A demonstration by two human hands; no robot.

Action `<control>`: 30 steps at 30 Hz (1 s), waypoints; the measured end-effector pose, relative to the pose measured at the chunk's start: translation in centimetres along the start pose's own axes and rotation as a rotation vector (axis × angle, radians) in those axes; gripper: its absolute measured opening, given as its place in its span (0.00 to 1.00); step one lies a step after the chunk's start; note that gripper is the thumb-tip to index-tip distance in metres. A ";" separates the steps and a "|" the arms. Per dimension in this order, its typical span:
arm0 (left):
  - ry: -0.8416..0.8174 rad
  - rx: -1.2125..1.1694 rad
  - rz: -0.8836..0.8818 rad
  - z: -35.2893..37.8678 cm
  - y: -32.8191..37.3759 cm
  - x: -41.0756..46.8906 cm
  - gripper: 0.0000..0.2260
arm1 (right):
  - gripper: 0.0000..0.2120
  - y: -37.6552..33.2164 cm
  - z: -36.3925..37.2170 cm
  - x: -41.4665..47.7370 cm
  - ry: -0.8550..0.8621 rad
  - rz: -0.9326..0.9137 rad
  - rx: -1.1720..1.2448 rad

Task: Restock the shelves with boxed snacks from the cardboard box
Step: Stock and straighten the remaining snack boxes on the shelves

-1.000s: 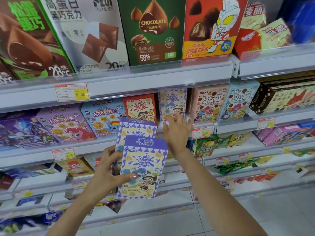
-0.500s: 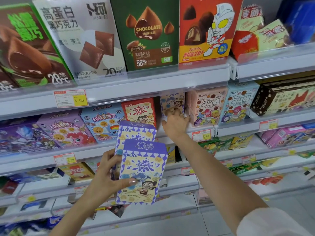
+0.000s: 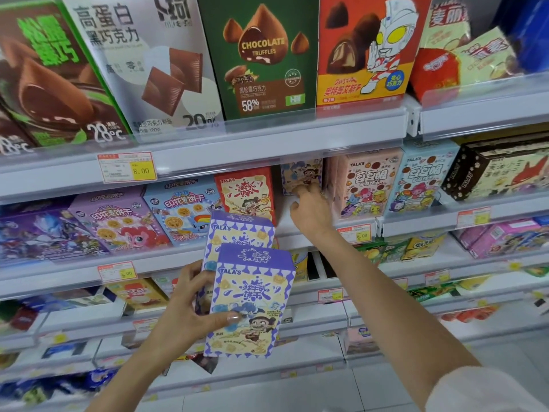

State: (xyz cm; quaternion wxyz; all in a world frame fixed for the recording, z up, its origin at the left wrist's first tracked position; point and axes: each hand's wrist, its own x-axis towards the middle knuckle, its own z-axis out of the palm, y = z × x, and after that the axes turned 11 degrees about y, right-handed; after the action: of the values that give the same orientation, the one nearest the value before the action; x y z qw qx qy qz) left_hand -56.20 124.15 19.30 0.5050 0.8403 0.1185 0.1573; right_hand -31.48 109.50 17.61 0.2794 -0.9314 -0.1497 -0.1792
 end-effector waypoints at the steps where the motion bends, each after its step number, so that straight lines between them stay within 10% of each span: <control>1: -0.004 -0.007 0.005 0.4 0.2 0.2 0.29 | 0.15 0.3 -1.0 -0.8 -0.003 0.023 0.202; 5: -0.053 -0.046 0.015 2.7 1.2 1.1 0.30 | 0.17 2.8 -6.2 -5.7 -0.406 0.340 1.093; 11: -0.180 -0.118 0.019 7.4 2.7 2.5 0.38 | 0.35 4.8 -9.7 -9.3 -0.629 0.579 1.221; 16: -0.262 -0.167 0.043 9.8 3.3 3.3 0.28 | 0.10 5.5 -10.5 -8.9 -0.378 0.722 1.301; 24: -0.063 -0.265 0.027 7.4 1.6 2.4 0.26 | 0.31 2.4 -8.4 -6.4 0.091 0.214 0.710; 30: -0.052 -0.259 -0.079 4.8 -0.1 0.4 0.27 | 0.31 0.6 -6.0 -6.7 0.307 0.293 0.764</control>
State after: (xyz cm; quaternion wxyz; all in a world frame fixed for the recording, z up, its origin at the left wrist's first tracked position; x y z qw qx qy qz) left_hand -54.05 120.47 17.16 0.6179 0.7667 0.1170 0.1294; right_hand -38.76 104.38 19.21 0.6453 -0.7351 -0.0280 -0.2060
